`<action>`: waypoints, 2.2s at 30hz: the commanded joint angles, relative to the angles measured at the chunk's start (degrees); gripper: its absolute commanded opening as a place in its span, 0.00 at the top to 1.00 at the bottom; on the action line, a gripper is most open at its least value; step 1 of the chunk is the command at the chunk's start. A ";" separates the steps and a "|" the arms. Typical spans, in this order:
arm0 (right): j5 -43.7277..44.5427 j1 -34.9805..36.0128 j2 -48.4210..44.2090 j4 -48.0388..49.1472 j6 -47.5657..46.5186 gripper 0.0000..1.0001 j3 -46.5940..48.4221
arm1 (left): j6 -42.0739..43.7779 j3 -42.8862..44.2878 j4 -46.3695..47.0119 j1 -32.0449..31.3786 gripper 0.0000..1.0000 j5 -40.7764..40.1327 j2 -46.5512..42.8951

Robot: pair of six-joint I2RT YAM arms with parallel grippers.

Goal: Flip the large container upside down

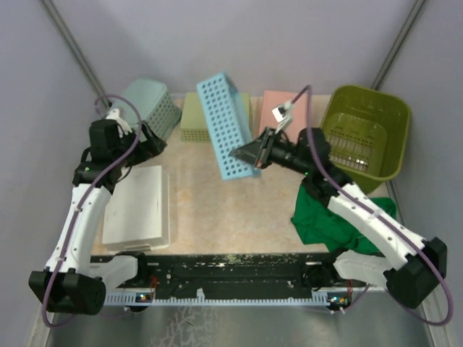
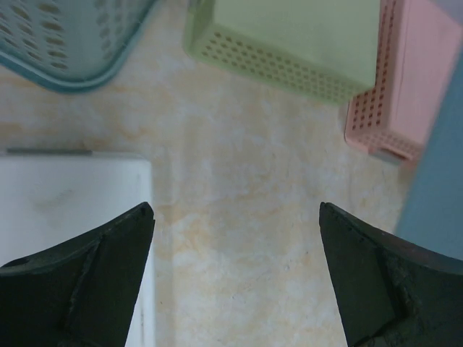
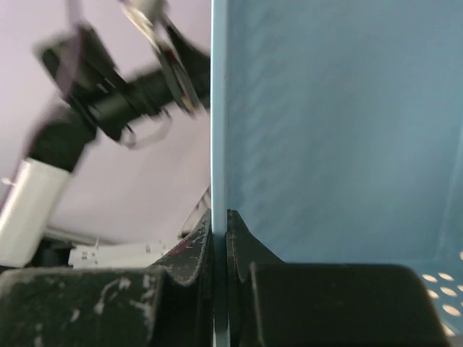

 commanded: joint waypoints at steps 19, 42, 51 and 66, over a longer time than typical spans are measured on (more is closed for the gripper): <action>3.91 14.31 44.21 93.40 61.07 1.00 -19.48 | -3.68 5.12 -1.58 6.59 0.00 5.75 -9.06; 9.02 12.73 28.91 56.39 43.95 0.21 -44.93 | -1.64 -1.97 1.48 6.51 0.00 15.88 -7.67; 26.89 12.47 12.50 -10.41 14.20 0.10 -23.04 | -0.79 -3.41 2.37 6.15 0.00 17.27 -6.63; 43.57 10.97 8.04 -34.74 -4.74 0.08 -12.28 | 0.56 -1.92 -0.54 -5.53 0.00 7.87 -3.88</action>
